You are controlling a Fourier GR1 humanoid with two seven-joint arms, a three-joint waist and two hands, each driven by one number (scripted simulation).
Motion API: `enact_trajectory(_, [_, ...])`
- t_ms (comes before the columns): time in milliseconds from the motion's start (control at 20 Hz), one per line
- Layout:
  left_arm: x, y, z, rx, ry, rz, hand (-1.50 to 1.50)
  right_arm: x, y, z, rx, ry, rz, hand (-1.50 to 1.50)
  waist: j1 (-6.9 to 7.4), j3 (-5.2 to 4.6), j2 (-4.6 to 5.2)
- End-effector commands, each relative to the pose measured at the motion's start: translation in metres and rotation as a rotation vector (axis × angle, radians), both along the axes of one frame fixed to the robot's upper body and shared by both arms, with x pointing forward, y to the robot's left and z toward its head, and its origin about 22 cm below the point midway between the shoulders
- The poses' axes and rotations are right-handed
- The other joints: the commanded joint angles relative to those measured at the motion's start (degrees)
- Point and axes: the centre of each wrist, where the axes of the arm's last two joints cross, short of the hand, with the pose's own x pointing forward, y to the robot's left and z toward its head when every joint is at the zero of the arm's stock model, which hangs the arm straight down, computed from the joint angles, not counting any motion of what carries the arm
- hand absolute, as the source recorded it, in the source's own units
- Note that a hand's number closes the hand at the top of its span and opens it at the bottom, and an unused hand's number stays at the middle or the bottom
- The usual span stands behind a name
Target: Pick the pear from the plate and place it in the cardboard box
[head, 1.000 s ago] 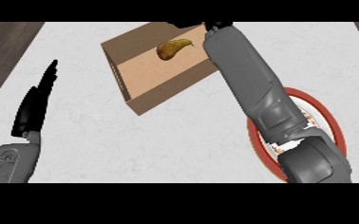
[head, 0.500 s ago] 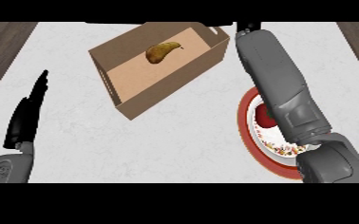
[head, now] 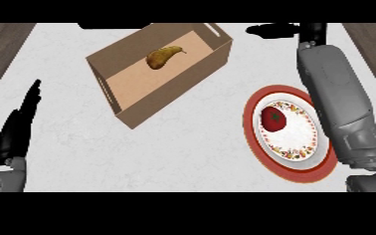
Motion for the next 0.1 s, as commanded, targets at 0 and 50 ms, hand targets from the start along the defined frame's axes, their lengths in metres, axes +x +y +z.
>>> enact_trajectory(0, [0.004,-0.004,-0.006,0.009,0.005,0.015,0.00,-0.018,-0.056,-0.002,-0.061,0.061,0.049,-1.50,-0.77,-0.02,-0.05])
enact_trajectory(50, [0.008,-0.005,0.005,-0.004,0.014,0.007,0.00,-0.021,-0.045,0.003,-0.065,0.070,0.068,-1.50,-0.57,-0.02,-0.14])
